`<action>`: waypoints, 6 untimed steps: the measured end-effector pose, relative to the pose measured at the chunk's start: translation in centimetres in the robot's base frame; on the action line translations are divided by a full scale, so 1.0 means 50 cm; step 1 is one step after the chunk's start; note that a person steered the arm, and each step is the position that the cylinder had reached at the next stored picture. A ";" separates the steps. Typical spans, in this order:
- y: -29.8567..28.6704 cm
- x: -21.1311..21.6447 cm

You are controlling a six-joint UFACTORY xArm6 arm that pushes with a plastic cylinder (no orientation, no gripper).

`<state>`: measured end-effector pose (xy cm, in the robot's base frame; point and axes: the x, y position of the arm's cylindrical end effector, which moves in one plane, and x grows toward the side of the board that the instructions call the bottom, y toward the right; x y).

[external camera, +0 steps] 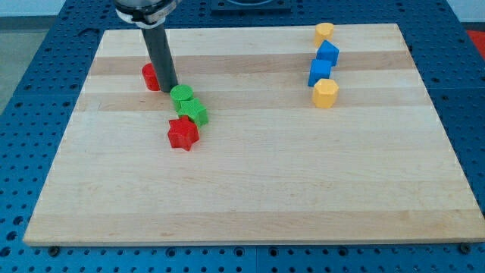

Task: Move your arm towards red star

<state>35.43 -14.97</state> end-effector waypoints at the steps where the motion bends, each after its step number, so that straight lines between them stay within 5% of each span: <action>1: -0.009 0.056; 4: -0.024 0.350; 6: 0.120 0.365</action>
